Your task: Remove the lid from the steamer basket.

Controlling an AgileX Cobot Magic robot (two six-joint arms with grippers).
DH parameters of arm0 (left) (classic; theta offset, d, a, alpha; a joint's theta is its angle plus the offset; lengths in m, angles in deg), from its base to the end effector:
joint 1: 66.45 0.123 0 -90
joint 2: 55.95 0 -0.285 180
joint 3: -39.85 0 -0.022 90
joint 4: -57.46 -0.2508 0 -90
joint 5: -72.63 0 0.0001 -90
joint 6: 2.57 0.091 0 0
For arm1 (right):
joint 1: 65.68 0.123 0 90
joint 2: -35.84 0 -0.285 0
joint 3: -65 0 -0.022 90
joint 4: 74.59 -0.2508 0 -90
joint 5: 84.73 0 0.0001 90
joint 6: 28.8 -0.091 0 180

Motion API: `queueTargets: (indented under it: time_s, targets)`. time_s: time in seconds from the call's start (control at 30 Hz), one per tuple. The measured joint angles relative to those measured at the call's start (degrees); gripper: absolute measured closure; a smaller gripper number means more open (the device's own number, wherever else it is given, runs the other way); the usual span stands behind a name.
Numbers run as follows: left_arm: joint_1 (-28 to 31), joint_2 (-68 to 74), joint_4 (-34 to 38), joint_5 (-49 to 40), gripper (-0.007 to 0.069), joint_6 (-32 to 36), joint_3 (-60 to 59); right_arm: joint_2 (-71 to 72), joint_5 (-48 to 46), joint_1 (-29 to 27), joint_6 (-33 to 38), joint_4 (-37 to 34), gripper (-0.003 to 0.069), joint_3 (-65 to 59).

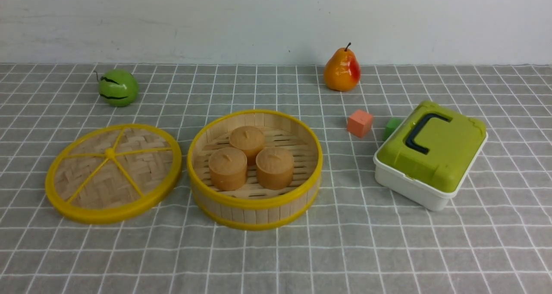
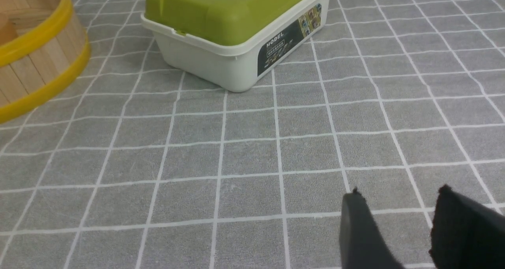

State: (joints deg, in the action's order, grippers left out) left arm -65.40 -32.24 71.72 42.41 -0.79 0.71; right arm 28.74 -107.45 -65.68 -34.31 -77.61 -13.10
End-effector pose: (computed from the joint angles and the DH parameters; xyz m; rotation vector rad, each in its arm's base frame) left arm 0.0426 -0.0105 0.3679 -0.0678 1.6139 -0.2290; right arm 0.0518 0.0019 0.1731 0.1224 1.8807 0.1184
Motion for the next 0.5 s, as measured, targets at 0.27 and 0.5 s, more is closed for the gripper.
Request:
queueTargets:
  time_s: [0.27,0.5]
  targets:
    - [0.1,-16.7,1.9,-0.3,0.0637,1.9,-17.3,0.0,0.0,0.0,0.0,0.0,0.0417,0.0]
    - [0.1,-16.6,2.7,-0.8,0.0637,2.4,-22.7,0.0,0.0,0.0,0.0,0.0,0.0417,0.0]
